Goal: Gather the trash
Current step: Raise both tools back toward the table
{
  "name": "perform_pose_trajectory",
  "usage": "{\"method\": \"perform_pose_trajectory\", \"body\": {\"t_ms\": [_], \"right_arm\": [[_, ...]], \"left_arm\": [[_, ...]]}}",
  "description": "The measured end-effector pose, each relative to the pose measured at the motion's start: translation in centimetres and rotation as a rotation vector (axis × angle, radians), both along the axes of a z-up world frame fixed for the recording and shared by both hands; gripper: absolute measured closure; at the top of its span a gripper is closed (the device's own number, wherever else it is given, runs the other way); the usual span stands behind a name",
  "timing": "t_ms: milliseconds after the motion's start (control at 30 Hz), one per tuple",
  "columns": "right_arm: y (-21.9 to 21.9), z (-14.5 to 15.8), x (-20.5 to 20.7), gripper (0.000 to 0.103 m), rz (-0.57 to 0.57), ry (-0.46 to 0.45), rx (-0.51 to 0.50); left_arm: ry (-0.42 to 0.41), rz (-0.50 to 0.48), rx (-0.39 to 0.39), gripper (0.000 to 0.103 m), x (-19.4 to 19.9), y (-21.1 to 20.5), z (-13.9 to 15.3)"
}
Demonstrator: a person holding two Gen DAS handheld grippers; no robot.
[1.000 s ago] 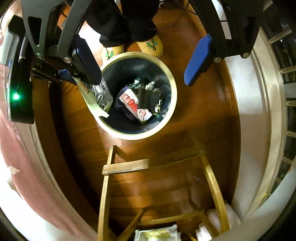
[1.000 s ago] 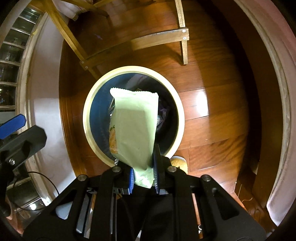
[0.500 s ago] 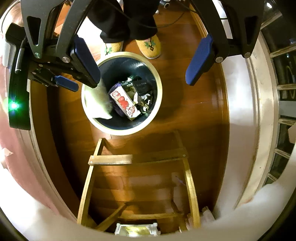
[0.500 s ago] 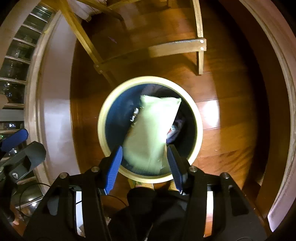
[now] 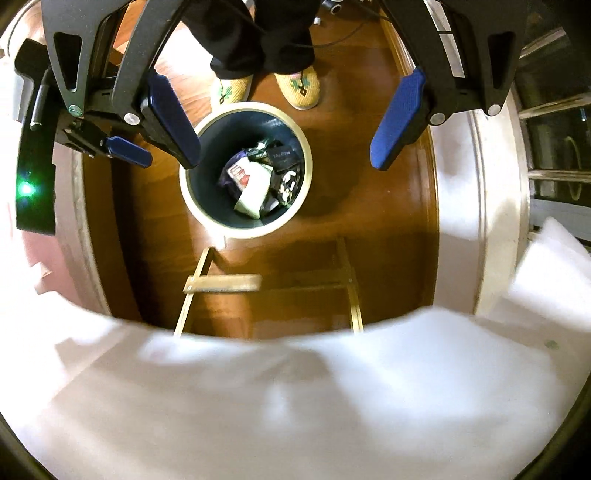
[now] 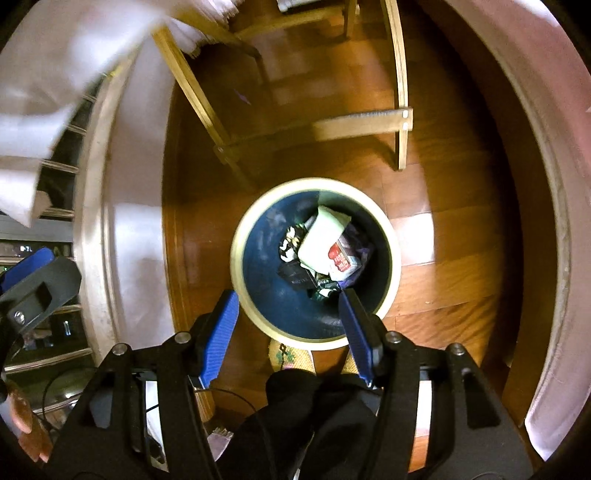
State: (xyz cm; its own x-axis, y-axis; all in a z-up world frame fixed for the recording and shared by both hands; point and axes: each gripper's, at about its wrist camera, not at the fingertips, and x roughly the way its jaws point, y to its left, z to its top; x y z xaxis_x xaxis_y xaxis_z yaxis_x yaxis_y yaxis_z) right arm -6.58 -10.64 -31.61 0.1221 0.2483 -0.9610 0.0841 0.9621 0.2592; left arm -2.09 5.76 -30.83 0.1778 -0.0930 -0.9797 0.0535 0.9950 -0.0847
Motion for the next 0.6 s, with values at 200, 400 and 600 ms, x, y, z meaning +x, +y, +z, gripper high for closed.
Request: {"method": "perform_pose_trajectory", "body": {"t_ms": [200, 400, 600], "right_arm": [[0.5, 7.4, -0.2, 0.049, -0.021, -0.059, -0.004], [1.3, 14.4, -1.0, 0.049, -0.034, -0.107, 0.006], [2.5, 20.9, -2.0, 0.049, -0.024, -0.156, 0.003]], "left_arm": [[-0.07, -0.023, -0.021, 0.009, 0.3, 0.4, 7.1], [-0.149, -0.061, -0.036, 0.009, -0.4, 0.7, 14.1], [-0.216, -0.087, -0.059, 0.009, -1.6, 1.5, 20.5]]}}
